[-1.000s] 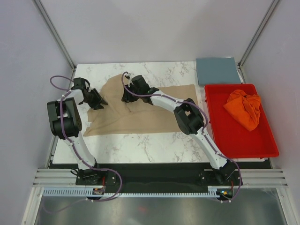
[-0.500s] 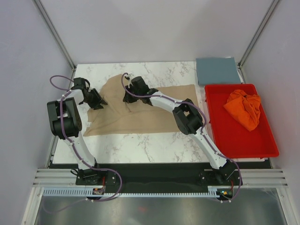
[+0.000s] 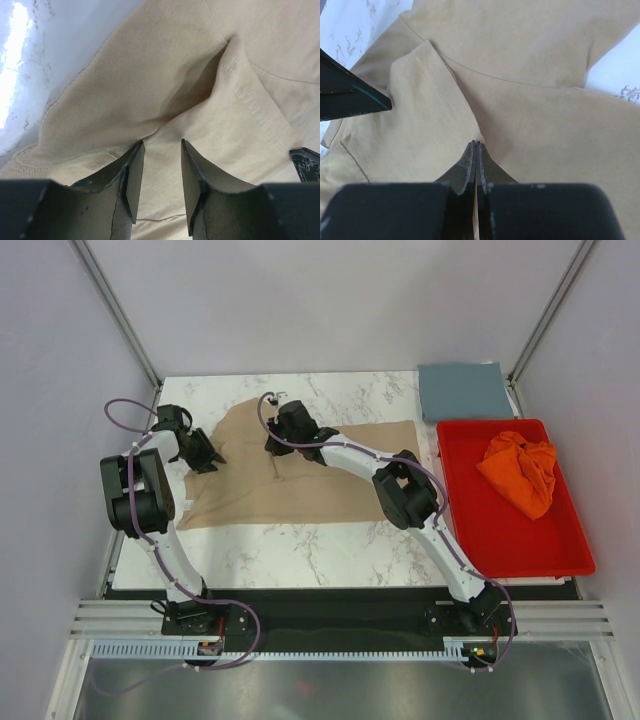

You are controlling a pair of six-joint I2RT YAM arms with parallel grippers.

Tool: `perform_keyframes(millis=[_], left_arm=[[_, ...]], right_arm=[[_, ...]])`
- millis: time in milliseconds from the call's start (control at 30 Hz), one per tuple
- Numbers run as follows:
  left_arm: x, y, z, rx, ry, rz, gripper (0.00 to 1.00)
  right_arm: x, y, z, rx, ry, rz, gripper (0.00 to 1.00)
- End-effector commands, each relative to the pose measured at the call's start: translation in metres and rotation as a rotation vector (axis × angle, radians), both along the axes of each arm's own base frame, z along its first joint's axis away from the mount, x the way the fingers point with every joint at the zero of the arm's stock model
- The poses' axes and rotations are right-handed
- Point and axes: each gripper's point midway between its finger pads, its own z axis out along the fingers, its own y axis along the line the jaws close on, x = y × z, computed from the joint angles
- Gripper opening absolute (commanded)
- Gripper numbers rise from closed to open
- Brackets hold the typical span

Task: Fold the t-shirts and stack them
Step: Fold the tshirt

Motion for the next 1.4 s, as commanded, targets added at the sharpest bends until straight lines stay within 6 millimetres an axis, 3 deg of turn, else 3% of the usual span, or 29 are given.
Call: perform_keyframes(millis=[0, 267, 400, 467, 567, 600, 733, 767, 833, 867, 900, 933, 967, 1000, 1033, 1167, 1200, 1233, 1300, 1367], left_arm=[[-0.009, 0.025, -0.012, 0.126, 0.036, 0.02, 0.45], [-0.005, 0.024, -0.006, 0.122, 0.019, 0.016, 0.45], [-0.003, 0.017, 0.001, 0.082, -0.002, -0.003, 0.45], [0.003, 0.014, 0.019, 0.067, -0.049, -0.013, 0.46], [0.013, 0.009, 0.052, 0.056, -0.129, -0.025, 0.48], [0.017, 0.004, 0.062, 0.045, -0.156, -0.04, 0.48], [0.047, -0.003, 0.107, 0.033, -0.292, -0.123, 0.49], [0.054, -0.001, 0.098, 0.027, -0.28, -0.132, 0.49], [0.079, 0.003, 0.11, 0.043, -0.335, -0.164, 0.5], [0.088, 0.004, 0.109, 0.044, -0.341, -0.174, 0.5], [0.096, 0.004, 0.091, 0.026, -0.322, -0.192, 0.5], [0.111, 0.006, 0.103, 0.034, -0.364, -0.202, 0.5], [0.118, 0.007, 0.103, 0.036, -0.374, -0.212, 0.51], [0.126, 0.007, 0.087, 0.033, -0.359, -0.23, 0.53], [0.139, 0.012, 0.098, 0.051, -0.397, -0.233, 0.54], [0.172, 0.008, 0.084, 0.01, -0.427, -0.256, 0.55], [0.184, 0.006, 0.095, 0.009, -0.462, -0.26, 0.55], [0.188, 0.005, 0.076, -0.002, -0.439, -0.259, 0.55], [0.201, 0.0, 0.077, 0.001, -0.459, -0.262, 0.55], [0.207, -0.005, 0.058, -0.009, -0.441, -0.268, 0.55]], right_arm=[[0.009, -0.001, 0.043, 0.029, -0.089, -0.059, 0.0], [0.015, -0.017, 0.018, -0.042, -0.055, -0.156, 0.0], [0.015, -0.018, 0.023, -0.037, -0.053, -0.166, 0.0], [0.014, -0.021, 0.027, -0.046, -0.044, -0.169, 0.06], [0.011, -0.027, 0.051, -0.036, -0.047, -0.173, 0.32], [0.006, -0.03, 0.067, -0.025, -0.057, -0.163, 0.36], [0.002, -0.057, 0.096, -0.071, -0.103, -0.146, 0.45], [0.004, -0.067, 0.113, -0.049, -0.11, -0.143, 0.47], [0.003, -0.083, 0.11, -0.057, -0.081, -0.139, 0.49], [0.006, -0.093, 0.112, -0.051, -0.074, -0.132, 0.5], [0.0, -0.1, 0.116, -0.05, -0.069, -0.113, 0.51], [-0.001, -0.106, 0.118, -0.058, -0.073, -0.108, 0.52], [-0.001, -0.113, 0.119, -0.071, -0.084, -0.106, 0.53], [-0.004, -0.121, 0.123, -0.093, -0.105, -0.093, 0.54], [-0.005, -0.126, 0.123, -0.106, -0.112, -0.09, 0.54], [-0.001, -0.151, 0.133, -0.107, -0.102, -0.12, 0.56], [-0.002, -0.157, 0.137, -0.102, -0.102, -0.126, 0.56], [-0.003, -0.158, 0.139, -0.095, -0.098, -0.124, 0.56], [-0.004, -0.164, 0.142, -0.086, -0.094, -0.12, 0.56], [-0.003, -0.166, 0.143, -0.084, -0.098, -0.112, 0.56]])
